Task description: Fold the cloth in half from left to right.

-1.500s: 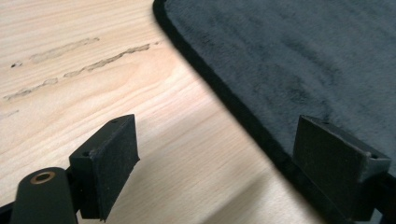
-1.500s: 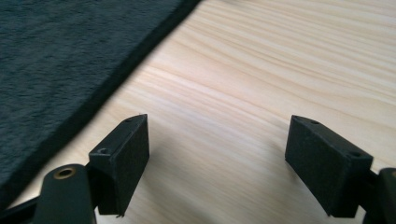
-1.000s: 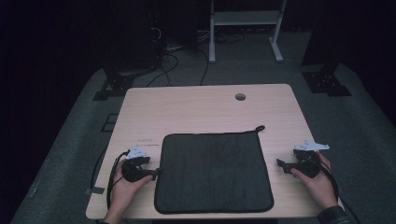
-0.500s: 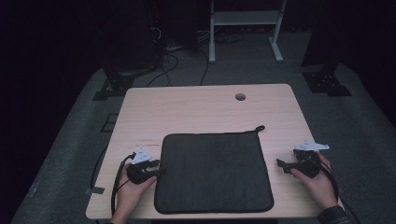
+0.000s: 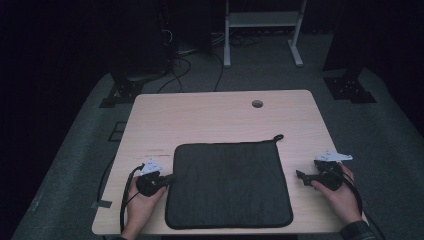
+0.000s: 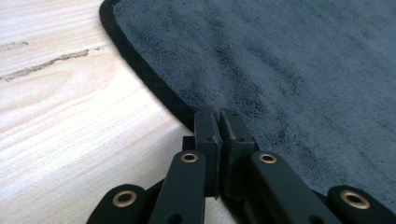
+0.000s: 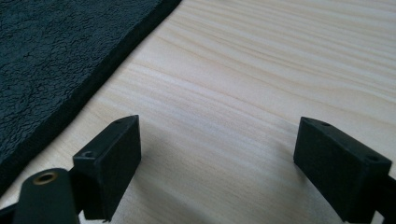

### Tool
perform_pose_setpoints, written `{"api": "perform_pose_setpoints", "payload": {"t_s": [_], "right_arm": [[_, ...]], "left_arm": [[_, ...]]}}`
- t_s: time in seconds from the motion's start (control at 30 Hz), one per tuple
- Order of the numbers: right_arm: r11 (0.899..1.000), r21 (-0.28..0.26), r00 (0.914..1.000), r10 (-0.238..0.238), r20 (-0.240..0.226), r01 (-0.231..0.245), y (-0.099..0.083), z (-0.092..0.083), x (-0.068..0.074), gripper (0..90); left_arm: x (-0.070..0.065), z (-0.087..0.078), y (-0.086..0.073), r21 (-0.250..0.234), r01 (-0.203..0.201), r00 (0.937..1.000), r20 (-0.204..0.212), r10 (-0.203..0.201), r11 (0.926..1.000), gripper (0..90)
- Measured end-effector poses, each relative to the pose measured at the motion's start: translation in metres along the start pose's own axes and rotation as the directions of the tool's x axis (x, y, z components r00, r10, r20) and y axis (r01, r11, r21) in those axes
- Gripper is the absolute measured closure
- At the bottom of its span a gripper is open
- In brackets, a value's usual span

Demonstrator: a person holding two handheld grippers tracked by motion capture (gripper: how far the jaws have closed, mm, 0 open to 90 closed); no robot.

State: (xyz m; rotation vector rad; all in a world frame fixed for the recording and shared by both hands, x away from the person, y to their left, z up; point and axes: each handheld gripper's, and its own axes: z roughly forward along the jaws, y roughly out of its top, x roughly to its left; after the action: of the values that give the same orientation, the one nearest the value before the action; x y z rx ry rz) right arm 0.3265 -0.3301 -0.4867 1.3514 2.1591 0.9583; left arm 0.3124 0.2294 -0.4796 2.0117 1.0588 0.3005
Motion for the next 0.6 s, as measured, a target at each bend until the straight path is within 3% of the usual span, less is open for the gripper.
{"api": "perform_pose_setpoints", "payload": {"t_s": [0.2,0.6], "right_arm": [[1.0,0.0,1.0,0.0,0.0,0.0,0.0,0.0,0.0,13.9],[1.0,0.0,1.0,0.0,0.0,0.0,0.0,0.0,0.0,14.0]], "left_arm": [[0.002,-0.004,0.006,-0.046,0.031,0.9984,0.049,-0.028,0.9985,85.9],[-0.015,0.003,0.029,-0.109,0.018,0.9913,0.132,-0.003,0.9939,85.9]]}}
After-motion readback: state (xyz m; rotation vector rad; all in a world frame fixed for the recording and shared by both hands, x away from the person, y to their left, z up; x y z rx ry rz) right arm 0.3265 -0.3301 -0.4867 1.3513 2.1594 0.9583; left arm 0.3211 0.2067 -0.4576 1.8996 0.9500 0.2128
